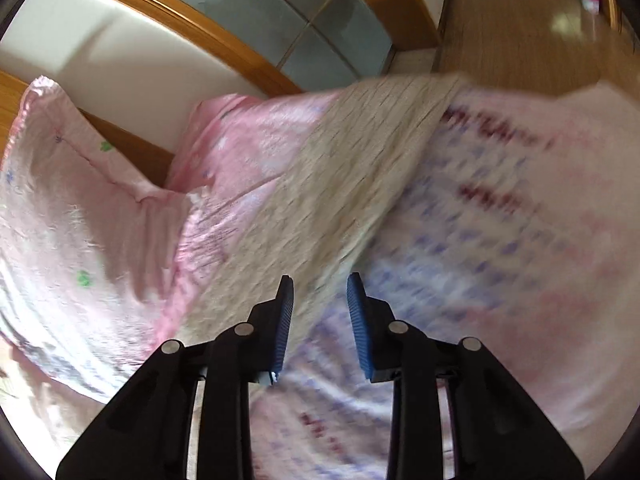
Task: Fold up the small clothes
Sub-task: 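Reach the right tool to the sweater sleeve and close on its cuff, then carry the sleeve across the sweater body with the right tool and release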
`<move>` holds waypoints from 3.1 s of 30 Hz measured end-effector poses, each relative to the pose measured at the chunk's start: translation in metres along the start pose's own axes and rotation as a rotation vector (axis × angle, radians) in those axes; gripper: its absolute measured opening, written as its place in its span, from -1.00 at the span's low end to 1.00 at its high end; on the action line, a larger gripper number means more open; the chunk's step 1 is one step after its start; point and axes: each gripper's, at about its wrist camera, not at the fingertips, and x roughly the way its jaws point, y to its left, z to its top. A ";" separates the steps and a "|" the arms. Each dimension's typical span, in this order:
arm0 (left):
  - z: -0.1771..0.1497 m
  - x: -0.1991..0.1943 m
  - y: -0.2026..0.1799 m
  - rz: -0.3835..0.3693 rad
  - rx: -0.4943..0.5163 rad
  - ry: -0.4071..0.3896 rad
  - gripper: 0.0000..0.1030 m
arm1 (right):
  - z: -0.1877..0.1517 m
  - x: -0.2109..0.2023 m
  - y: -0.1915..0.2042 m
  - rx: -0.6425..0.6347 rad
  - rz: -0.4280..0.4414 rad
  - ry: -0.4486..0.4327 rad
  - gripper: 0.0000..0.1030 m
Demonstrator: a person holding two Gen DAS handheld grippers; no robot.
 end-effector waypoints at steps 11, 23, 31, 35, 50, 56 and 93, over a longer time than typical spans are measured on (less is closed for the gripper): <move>0.009 -0.006 -0.016 -0.003 0.062 -0.027 0.97 | -0.007 0.001 0.021 -0.055 0.015 -0.062 -0.79; 0.005 -0.009 -0.004 0.013 -0.001 -0.046 0.97 | -0.022 -0.013 0.091 -0.272 0.215 -0.049 -0.80; 0.006 -0.017 0.013 0.043 -0.044 -0.093 0.97 | -0.086 -0.001 0.163 -0.474 0.355 0.098 -0.80; 0.008 -0.020 0.021 0.061 -0.070 -0.114 0.97 | -0.142 0.011 0.196 -0.614 0.411 0.235 -0.80; 0.033 -0.007 0.025 -0.047 -0.048 -0.050 0.96 | -0.185 0.056 0.186 -0.546 0.315 0.485 -0.18; 0.046 0.010 0.016 -0.119 -0.037 0.004 0.96 | -0.140 0.055 0.166 -0.396 0.263 0.386 -0.18; 0.065 0.083 0.058 -0.330 -0.427 0.133 0.50 | -0.229 0.044 0.219 -0.599 0.528 0.639 0.20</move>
